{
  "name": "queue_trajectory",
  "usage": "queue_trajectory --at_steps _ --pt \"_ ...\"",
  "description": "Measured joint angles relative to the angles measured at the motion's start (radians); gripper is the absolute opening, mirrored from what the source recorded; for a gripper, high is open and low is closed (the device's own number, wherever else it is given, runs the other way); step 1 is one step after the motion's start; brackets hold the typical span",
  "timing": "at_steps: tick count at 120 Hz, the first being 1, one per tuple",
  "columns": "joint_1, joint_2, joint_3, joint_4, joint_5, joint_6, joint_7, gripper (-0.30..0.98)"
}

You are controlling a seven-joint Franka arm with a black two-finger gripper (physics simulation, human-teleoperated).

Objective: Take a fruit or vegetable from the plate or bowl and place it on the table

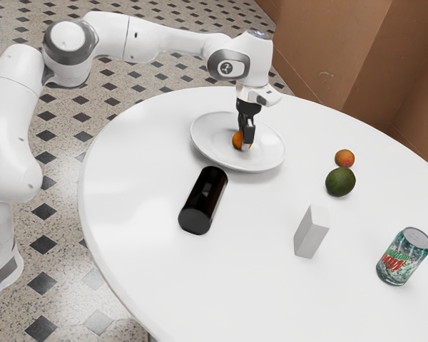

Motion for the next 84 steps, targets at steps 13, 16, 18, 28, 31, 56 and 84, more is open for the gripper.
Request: queue_trajectory --at_steps 13,16,18,28,31,56,84 --pt "0.000 0.012 -0.004 0.002 0.001 -0.003 0.000 0.42" --pt "0.000 0.019 -0.008 0.006 0.001 -0.004 0.000 0.42" --pt "0.000 0.025 -0.010 0.008 0.001 -0.005 0.000 0.42" --pt "0.000 0.046 -0.036 0.013 0.000 -0.008 0.001 0.42" --pt "-0.001 0.055 -0.049 0.013 0.000 -0.010 0.001 0.42" --pt "-0.039 0.121 -0.172 0.005 -0.041 -0.085 0.000 0.43" --pt "-0.128 0.243 -0.289 -0.047 -0.127 -0.194 -0.013 0.42"
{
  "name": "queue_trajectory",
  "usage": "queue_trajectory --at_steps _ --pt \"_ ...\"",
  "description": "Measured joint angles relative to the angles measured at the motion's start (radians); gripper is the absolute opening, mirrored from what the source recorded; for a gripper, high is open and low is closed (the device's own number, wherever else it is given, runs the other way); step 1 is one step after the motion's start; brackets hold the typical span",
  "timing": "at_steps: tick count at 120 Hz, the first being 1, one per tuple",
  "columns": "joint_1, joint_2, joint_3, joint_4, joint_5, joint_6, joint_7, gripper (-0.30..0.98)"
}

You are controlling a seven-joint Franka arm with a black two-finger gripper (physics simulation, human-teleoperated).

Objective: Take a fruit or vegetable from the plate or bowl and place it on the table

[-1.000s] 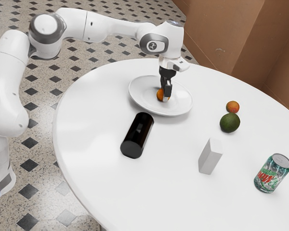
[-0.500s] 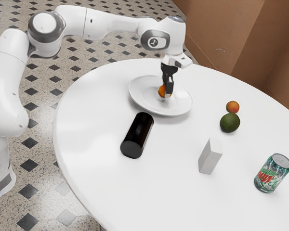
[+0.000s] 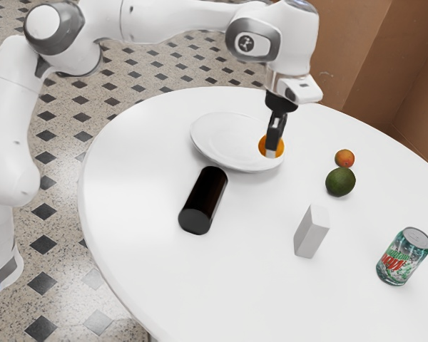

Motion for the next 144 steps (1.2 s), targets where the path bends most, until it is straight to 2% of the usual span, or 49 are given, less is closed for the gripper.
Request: queue_trajectory --at_steps 11,19,29,42,46,50,56,63,70,75,82,90,116,132,144 --pt "-0.018 0.204 -0.009 -0.015 -0.113 -0.029 -0.017 0.43" --pt "-0.062 0.267 -0.014 -0.020 -0.170 -0.029 -0.033 0.43" --pt "-0.092 0.308 -0.015 -0.027 -0.209 0.002 -0.050 0.42" --pt "-0.085 0.348 0.001 0.011 -0.232 0.007 -0.069 0.42" --pt "-0.015 0.427 -0.006 0.013 -0.270 0.009 -0.074 0.42" --pt "0.112 0.529 -0.061 0.016 -0.329 0.009 -0.075 0.41" --pt "0.437 0.627 -0.320 0.018 -0.404 0.011 -0.075 0.41" --pt "0.821 0.693 -0.681 0.025 -0.463 0.016 -0.075 0.40" --pt "1.084 0.732 -0.962 0.029 -0.500 0.028 -0.074 0.40" --pt "1.186 0.760 -1.081 0.034 -0.519 0.038 -0.074 0.40" --pt "1.245 0.798 -1.163 0.051 -0.543 0.051 -0.074 0.40" --pt "1.271 0.826 -1.208 0.064 -0.561 0.064 -0.074 0.40" --pt "1.289 0.971 -1.261 0.118 -0.606 0.102 -0.076 0.42" --pt "1.366 1.072 -1.337 0.120 -0.644 0.141 -0.076 0.41" --pt "1.391 1.106 -1.355 0.120 -0.656 0.164 -0.076 0.44"
